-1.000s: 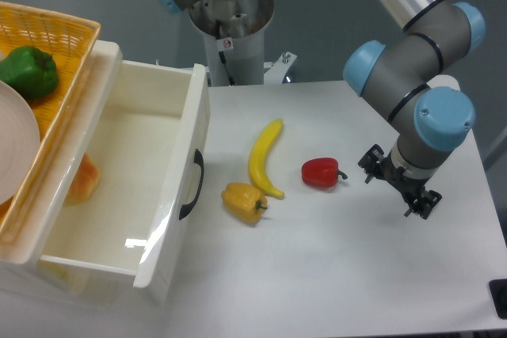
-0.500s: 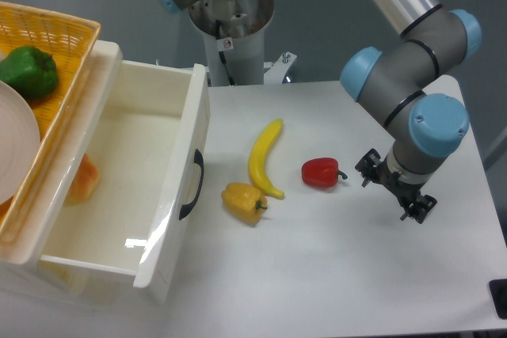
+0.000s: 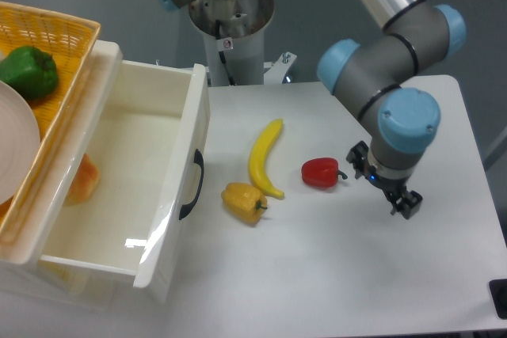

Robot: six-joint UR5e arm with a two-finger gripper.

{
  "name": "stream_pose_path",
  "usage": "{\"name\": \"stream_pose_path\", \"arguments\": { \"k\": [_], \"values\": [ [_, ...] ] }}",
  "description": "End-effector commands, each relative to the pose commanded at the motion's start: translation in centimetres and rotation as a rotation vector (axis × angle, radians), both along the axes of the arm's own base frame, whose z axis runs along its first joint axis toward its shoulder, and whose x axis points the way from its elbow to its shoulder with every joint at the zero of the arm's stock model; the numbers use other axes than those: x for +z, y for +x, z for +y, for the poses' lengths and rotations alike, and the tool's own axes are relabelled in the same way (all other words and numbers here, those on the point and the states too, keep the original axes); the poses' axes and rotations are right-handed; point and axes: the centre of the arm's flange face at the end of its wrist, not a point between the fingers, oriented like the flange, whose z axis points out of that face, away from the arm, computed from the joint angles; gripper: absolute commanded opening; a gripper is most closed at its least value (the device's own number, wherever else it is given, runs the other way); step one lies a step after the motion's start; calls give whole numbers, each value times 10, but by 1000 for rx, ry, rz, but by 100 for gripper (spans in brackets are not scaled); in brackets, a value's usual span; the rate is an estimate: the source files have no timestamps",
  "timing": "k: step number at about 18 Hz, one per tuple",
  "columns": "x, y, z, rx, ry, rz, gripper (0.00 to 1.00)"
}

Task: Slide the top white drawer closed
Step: 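Move the gripper from its start pose toward the red pepper, then lower the gripper and sweep it past the banana toward the drawer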

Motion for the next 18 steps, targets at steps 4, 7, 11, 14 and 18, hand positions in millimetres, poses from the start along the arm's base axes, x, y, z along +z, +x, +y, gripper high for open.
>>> {"name": "stream_pose_path", "arguments": {
  "k": [4,7,11,14,18],
  "values": [
    [5,9,-3,289,58,8,100],
    [3,17,8,405,154,-61,100],
    [11,22,17,554,244,-104,100],
    [20,24,28,636,336,-111,100],
    [26,19,29,744,452,-193,100]
  ]
}}
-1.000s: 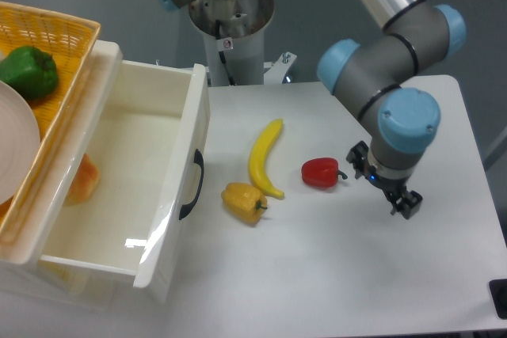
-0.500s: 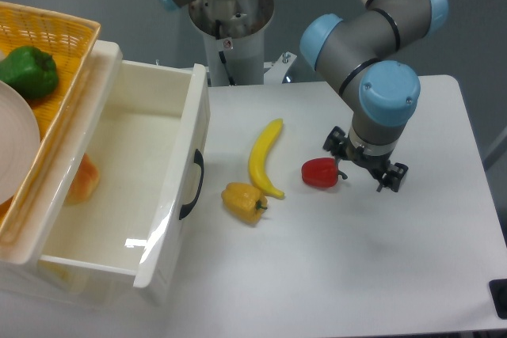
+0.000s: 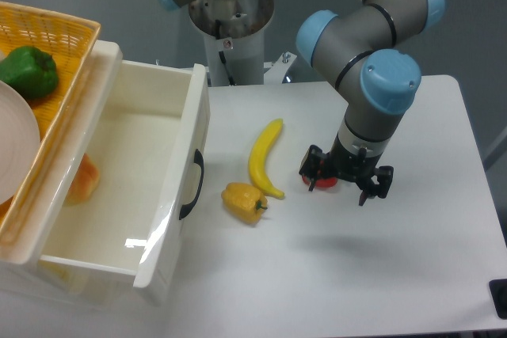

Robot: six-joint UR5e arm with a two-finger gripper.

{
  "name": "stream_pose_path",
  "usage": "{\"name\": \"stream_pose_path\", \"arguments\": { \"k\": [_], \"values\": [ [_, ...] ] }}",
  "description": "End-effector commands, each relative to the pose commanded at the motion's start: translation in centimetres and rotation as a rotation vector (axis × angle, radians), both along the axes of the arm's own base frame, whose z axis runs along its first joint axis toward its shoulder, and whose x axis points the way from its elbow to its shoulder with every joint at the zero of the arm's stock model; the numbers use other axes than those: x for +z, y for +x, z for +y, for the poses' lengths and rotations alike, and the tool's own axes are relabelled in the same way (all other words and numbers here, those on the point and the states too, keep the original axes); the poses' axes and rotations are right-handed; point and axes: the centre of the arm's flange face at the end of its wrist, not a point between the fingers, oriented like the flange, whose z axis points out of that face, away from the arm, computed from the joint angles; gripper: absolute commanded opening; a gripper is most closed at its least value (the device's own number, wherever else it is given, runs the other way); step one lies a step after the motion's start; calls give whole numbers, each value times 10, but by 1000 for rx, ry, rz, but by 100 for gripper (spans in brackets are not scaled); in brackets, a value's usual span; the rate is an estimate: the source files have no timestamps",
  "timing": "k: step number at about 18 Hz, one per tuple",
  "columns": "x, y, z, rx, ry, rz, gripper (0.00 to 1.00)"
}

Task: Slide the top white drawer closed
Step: 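Lower the gripper and sweep it past the banana toward the drawer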

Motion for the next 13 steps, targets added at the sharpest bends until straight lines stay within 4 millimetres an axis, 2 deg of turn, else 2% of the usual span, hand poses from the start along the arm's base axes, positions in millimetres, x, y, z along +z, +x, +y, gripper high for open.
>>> {"name": "stream_pose_path", "arguments": {
  "k": [1,2,4,6,8,11,13],
  "values": [
    [1,1,2,4,25,-17,100],
    [0,3,3,5,39,-29,93],
    [3,8,6,3,47,-35,70],
    [-6,20,6,-10,56,-65,45],
    [-7,34,16,-36,93,-97,25],
    [-16,57,30,-58,95,-159,9],
    [-28,68,30,-60,78,-242,8]
  ]
}}
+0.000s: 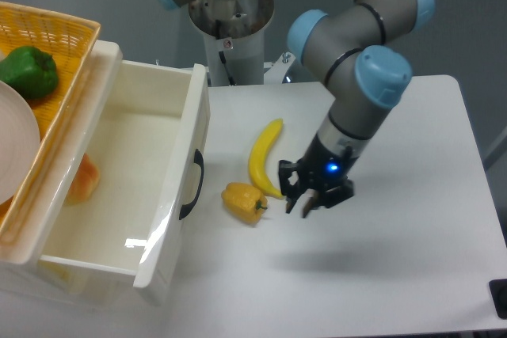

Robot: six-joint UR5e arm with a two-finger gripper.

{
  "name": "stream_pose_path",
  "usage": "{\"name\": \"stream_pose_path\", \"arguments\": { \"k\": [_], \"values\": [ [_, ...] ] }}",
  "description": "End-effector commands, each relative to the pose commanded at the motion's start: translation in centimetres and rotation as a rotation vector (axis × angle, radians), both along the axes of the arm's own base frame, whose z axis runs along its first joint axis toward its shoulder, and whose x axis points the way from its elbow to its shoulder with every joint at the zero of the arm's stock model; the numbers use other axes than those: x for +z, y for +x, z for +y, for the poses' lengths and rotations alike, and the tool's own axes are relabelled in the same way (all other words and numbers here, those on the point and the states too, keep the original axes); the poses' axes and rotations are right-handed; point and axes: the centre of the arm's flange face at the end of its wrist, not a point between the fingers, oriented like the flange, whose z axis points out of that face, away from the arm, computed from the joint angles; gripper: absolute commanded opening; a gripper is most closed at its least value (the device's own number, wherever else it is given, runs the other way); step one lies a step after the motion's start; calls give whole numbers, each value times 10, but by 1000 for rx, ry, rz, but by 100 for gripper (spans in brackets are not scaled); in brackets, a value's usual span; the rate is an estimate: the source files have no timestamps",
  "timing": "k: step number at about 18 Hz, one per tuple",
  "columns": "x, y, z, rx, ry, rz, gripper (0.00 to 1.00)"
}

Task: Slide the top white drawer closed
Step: 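Lower the gripper and sweep it past the banana toward the drawer, then bring the gripper against the front of the open white drawer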

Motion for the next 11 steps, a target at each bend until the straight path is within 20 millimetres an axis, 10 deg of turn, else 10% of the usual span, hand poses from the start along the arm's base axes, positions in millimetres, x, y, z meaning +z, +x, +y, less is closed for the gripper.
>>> {"name": "stream_pose_path", "arguments": {
  "k": [11],
  "values": [
    [-1,19,5,64,-6,-185,0]
  ]
}}
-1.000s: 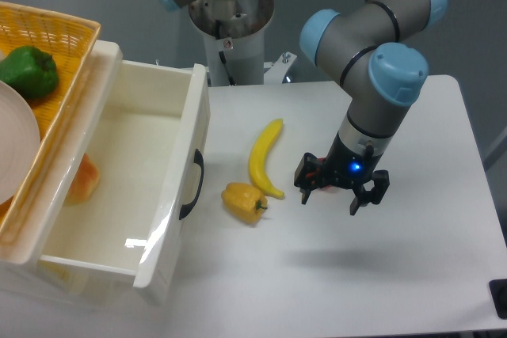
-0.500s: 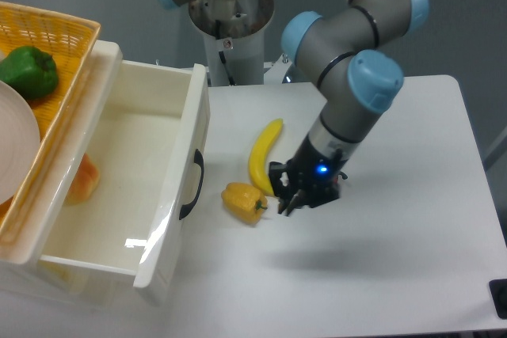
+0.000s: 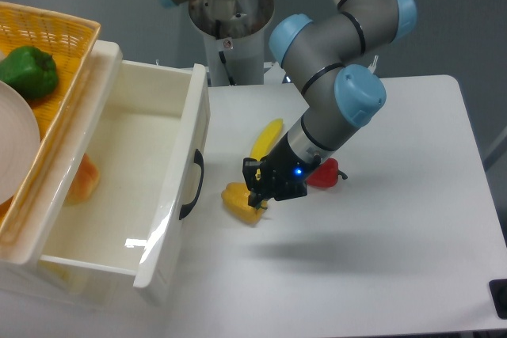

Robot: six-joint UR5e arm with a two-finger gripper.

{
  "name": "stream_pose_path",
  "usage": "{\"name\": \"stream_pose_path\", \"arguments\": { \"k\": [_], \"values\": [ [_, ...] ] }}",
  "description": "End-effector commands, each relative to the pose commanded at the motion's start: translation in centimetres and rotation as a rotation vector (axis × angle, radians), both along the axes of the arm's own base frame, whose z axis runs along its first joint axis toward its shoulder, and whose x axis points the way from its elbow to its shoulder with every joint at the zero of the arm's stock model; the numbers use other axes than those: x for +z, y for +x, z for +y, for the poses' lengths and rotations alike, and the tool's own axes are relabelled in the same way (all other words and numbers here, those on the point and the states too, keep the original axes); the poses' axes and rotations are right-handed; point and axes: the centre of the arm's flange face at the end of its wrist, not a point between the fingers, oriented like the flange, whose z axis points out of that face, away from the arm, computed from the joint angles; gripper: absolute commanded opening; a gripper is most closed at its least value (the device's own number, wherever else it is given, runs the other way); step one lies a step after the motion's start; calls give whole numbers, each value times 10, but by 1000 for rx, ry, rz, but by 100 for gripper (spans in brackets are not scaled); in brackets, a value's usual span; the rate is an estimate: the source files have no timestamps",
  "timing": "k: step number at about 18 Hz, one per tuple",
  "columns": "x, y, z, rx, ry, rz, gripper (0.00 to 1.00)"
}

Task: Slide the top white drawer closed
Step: 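Bring the gripper against the front of the open white drawer, then push the white drawer front inward into the cabinet with the gripper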

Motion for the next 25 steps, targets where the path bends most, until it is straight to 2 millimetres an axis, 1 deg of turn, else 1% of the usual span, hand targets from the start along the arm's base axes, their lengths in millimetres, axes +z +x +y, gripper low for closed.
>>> {"name": "stream_pose_path", "arguments": {
  "k": [3,5,8,11,12,19,23,25],
  "values": [
    [2,8,-1,12,12,-81,0],
    [10,16,0,7,16,-95,0],
    [11,31,10,-16,17,-108,0],
    [17,52,24,-47,20,-104,0],
    [17,55,27,-52,28,-109,0],
    [19,58,30,-51,44,-124,0],
    [21,73,39,-57,33,-133,0],
    [26,77,43,-48,28,-134,0]
  ]
}}
